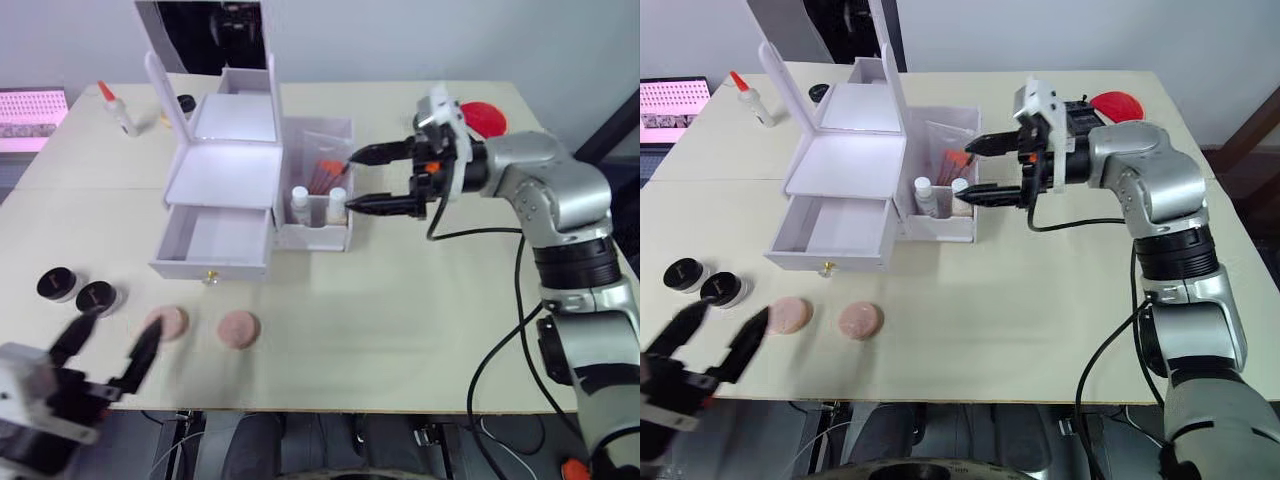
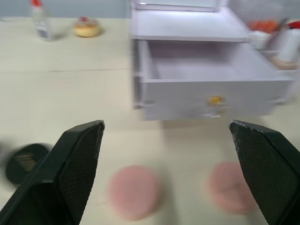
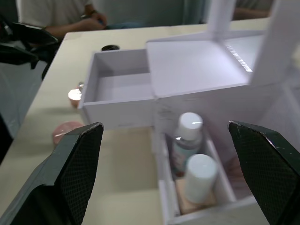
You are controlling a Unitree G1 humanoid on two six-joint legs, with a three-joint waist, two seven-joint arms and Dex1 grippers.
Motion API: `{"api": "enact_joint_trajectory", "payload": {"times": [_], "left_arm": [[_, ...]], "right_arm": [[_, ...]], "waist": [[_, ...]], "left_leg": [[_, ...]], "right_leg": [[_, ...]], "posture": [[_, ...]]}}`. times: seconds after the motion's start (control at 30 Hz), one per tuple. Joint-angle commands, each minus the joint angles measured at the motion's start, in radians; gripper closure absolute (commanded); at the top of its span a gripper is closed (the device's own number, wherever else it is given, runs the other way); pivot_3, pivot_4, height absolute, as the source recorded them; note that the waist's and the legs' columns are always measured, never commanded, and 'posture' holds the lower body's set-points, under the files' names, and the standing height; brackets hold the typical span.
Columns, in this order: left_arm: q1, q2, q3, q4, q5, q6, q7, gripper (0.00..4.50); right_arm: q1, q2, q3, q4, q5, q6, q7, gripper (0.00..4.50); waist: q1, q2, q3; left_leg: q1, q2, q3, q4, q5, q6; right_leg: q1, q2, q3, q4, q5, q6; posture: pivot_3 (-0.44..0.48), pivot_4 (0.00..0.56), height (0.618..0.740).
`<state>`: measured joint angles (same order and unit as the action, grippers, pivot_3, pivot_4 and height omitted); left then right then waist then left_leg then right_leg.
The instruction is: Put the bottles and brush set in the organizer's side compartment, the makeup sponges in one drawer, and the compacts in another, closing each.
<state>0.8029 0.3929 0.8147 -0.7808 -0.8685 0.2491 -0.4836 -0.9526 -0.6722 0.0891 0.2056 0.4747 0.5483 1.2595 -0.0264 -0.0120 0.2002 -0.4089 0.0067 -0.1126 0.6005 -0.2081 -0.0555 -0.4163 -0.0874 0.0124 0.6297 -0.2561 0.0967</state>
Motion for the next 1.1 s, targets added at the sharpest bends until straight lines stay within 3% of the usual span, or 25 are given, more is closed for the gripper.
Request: {"api": "enact_joint_trajectory", "payload": {"times": [0.03, 0.17, 0.4, 0.67, 0.87, 1.1], "left_arm": [[-0.042, 0.090, 0.160, 0.146, -0.071, -0.020, -0.048, 0.03], [-0.102, 0.221, 0.248, 0.357, -0.057, -0.006, -0.138, 0.03], [-0.175, 0.379, 0.275, 0.824, 0.061, -0.059, -0.372, 0.03], [-0.273, 0.487, 0.279, 1.131, 0.130, -0.115, -0.501, 0.03], [-0.319, 0.463, 0.245, 1.080, 0.155, -0.116, -0.514, 0.03], [-0.161, 0.321, 0.235, 0.684, 0.144, -0.068, -0.526, 0.03]], "right_arm": [[0.002, -0.043, -0.068, 0.091, -0.034, -0.109, 0.020, 0.00], [0.036, -0.097, -0.123, 0.263, -0.066, -0.210, 0.039, 0.00], [0.129, -0.173, -0.204, 0.545, -0.148, -0.396, -0.037, 0.00], [0.212, -0.211, -0.274, 0.667, -0.170, -0.499, -0.074, 0.00], [0.168, -0.172, -0.263, 0.605, -0.169, -0.474, -0.057, 0.00], [0.136, -0.124, -0.167, 0.268, -0.053, -0.170, 0.150, 0.00]], "waist": [[0.000, 0.000, 0.000], [0.001, -0.001, 0.000], [-0.019, -0.001, 0.000], [-0.044, 0.000, 0.000], [-0.049, 0.000, 0.000], [-0.042, 0.000, 0.000]], "left_leg": [[0.000, 0.000, 0.000, 0.001, 0.000, 0.000], [0.000, 0.000, 0.002, 0.006, -0.001, -0.001], [0.000, 0.000, 0.005, 0.007, -0.003, -0.004], [0.001, 0.005, 0.006, 0.006, -0.003, -0.004], [0.003, 0.008, 0.007, 0.007, -0.003, -0.004], [0.002, 0.008, 0.010, 0.006, -0.003, -0.004]], "right_leg": [[0.000, 0.000, 0.000, 0.000, 0.000, 0.000], [0.003, 0.000, 0.001, -0.001, 0.001, -0.001], [0.002, 0.000, 0.004, 0.000, 0.001, -0.001], [0.001, 0.005, 0.005, 0.003, 0.001, -0.001], [0.001, 0.006, 0.006, 0.005, 0.003, -0.002], [-0.001, 0.006, 0.009, 0.004, 0.004, -0.001]], "posture": [[0.000, 0.150, 0.740], [0.000, 0.150, 0.740], [0.000, 0.150, 0.740], [0.000, 0.150, 0.740], [0.000, 0.150, 0.740], [0.000, 0.150, 0.740]]}}
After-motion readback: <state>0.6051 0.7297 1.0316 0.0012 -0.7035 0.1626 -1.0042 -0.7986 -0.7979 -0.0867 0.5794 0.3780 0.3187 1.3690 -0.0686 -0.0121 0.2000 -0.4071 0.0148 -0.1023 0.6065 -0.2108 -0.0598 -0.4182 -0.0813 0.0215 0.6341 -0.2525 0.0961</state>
